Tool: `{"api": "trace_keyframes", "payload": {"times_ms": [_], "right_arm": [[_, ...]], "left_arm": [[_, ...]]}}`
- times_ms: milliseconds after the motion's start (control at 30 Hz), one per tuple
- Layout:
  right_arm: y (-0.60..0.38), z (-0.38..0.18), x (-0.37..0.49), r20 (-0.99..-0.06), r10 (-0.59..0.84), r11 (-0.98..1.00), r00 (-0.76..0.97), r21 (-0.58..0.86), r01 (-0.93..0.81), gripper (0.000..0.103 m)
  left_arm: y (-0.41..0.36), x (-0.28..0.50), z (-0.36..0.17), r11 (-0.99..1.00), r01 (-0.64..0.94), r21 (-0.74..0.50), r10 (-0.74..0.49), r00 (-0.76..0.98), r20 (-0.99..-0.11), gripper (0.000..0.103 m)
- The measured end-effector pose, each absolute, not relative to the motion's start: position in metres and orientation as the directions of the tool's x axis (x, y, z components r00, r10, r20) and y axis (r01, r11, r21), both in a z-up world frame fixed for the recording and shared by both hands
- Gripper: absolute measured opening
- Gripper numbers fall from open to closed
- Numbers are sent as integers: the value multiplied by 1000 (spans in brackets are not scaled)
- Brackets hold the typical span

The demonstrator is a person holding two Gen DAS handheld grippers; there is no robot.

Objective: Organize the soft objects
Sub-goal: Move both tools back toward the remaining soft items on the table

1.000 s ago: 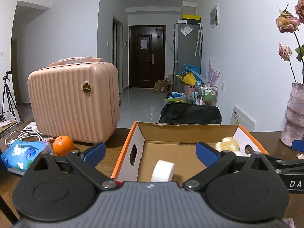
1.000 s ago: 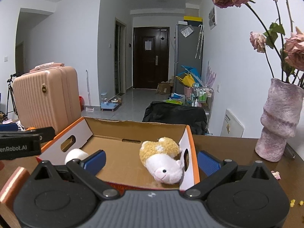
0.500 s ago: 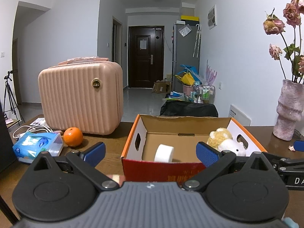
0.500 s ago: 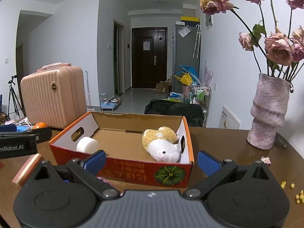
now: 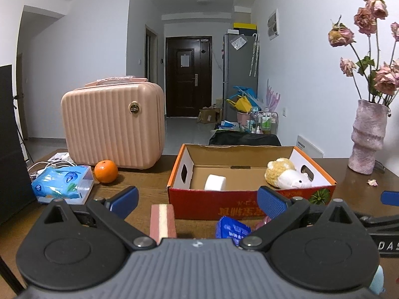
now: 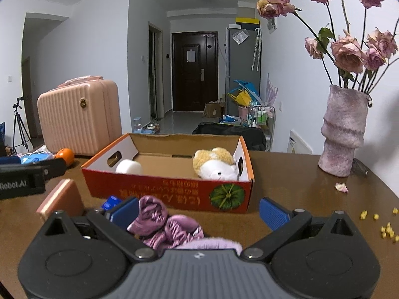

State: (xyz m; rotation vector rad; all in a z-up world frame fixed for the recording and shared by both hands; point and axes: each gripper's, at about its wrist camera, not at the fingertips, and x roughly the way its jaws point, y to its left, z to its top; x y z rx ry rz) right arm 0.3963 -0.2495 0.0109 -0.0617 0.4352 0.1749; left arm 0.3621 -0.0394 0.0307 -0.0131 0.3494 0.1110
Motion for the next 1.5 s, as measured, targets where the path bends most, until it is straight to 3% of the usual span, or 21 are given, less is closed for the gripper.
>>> {"api": "trace_keyframes", "payload": {"times_ms": [1067,1500], "right_arm": [[-245,-27,283,-418,161,980,894,-36,-194,103],[-237,-47,266,-450,155,978,880,-54,-199,103]], "left_arm": [[-36,248,1,1000,0,27,9,950,-311,103],[-25,233,-15,1000,17,9,-12,932,-363,103]]}}
